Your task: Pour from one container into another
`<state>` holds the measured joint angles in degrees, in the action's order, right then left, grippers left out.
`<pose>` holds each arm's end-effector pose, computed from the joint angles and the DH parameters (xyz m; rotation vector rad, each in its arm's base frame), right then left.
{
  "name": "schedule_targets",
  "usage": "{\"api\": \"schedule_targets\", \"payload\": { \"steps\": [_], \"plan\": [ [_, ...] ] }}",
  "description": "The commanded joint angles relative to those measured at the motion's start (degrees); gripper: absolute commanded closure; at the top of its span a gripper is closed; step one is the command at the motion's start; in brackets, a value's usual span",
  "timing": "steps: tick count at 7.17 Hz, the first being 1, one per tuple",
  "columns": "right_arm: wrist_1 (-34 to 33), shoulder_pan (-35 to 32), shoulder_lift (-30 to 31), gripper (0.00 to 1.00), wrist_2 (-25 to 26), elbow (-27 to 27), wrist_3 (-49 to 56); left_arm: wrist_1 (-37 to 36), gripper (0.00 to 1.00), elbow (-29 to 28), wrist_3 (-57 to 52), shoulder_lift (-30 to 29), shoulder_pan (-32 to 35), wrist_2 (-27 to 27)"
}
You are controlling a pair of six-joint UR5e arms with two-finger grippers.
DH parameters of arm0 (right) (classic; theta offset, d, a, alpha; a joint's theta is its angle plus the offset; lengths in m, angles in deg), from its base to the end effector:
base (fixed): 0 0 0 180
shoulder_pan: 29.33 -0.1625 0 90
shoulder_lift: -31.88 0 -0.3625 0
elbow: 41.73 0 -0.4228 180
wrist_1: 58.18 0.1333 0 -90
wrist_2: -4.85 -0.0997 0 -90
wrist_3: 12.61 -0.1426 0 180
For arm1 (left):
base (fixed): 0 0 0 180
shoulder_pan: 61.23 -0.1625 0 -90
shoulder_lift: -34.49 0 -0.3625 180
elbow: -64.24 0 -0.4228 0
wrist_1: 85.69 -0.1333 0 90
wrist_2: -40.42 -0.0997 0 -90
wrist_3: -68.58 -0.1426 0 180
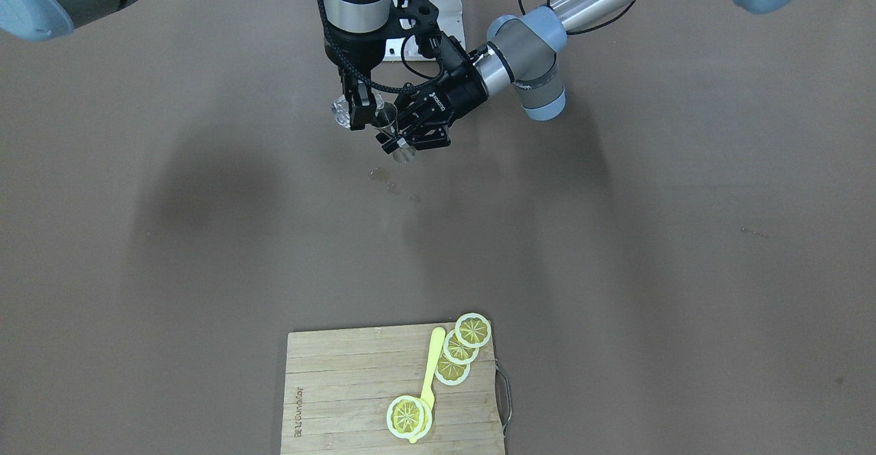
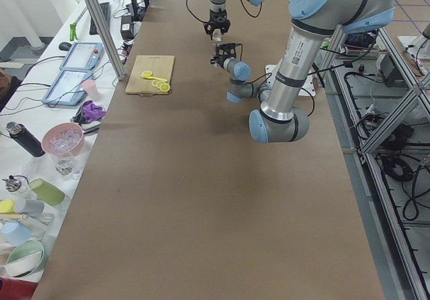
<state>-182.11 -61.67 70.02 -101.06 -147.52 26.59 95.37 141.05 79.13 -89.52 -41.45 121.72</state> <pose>-0.4607 -0.4032 0.0541 0.6083 -0.4101 -1.7064 0.5984 -0.3798 0.1677 1.5775 1.2079 0.5364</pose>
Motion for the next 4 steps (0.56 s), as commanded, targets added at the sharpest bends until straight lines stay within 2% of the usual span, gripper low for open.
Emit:
{"api": "schedule_targets", "payload": {
  "steps": [1,4],
  "plan": [
    [0.00,0.00,-0.27,1.00,0.09,0.23,0.00,0.00,1.00,0.00,0.00,0.00,0.00,0.00],
    [0.09,-0.09,-0.44,1.00,0.53,0.67,0.00,0.00,1.00,0.00,0.00,0.00,0.00,0.00]
  ]
}}
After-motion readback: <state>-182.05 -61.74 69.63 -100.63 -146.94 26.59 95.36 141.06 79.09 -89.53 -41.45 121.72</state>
